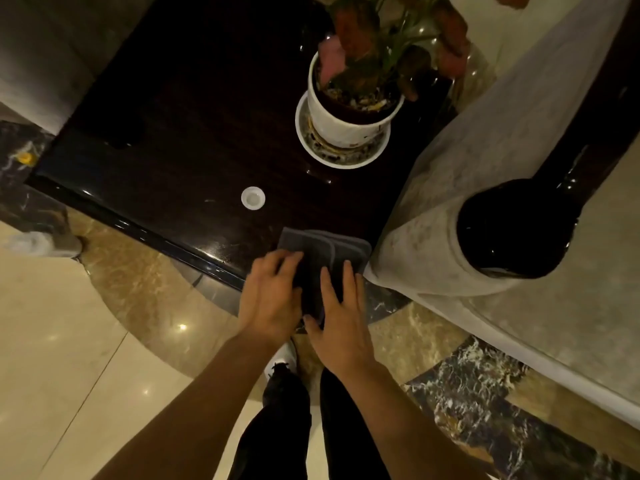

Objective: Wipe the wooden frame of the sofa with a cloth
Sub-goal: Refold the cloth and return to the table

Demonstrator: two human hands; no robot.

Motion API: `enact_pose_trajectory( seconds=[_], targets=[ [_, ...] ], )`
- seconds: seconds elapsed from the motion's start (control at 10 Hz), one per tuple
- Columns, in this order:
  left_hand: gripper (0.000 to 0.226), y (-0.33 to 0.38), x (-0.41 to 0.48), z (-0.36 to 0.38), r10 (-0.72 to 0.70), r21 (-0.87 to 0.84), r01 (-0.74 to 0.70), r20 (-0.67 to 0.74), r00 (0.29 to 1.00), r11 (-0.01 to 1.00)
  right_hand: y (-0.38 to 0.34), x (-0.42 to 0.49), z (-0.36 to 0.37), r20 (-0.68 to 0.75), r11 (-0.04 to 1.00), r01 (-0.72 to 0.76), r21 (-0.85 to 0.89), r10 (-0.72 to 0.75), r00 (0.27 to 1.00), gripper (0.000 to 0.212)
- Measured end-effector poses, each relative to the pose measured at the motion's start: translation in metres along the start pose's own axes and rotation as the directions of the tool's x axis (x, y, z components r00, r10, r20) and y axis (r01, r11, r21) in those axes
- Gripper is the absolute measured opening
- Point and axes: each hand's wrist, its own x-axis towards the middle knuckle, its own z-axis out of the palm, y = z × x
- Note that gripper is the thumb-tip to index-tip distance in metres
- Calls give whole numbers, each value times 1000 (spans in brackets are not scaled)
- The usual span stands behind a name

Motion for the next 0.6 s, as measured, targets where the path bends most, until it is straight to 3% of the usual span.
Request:
enact_pose_trajectory(
  seconds=[0.1,0.3,0.4,0.5,0.6],
  targets=[
    [85,-14,1,21,104,303,-186,267,958,935,11,11,11,89,986,-90,140,78,993,107],
    [87,-53,14,13,151,437,-306,353,923,846,-8,6,35,195,991,-135,-12,135,971,114],
    [92,-58,14,1,106,506,-314,398,911,803,-18,1,34,318,979,-180,-93,200,927,109],
    [90,-36,14,-10,30,504,-246,397,917,828,-16,4,7,402,980,-197,-26,190,896,93],
    [86,-4,13,-32,-77,509,-139,380,922,850,-15,15,-45,408,989,-144,-25,141,902,76]
  ],
)
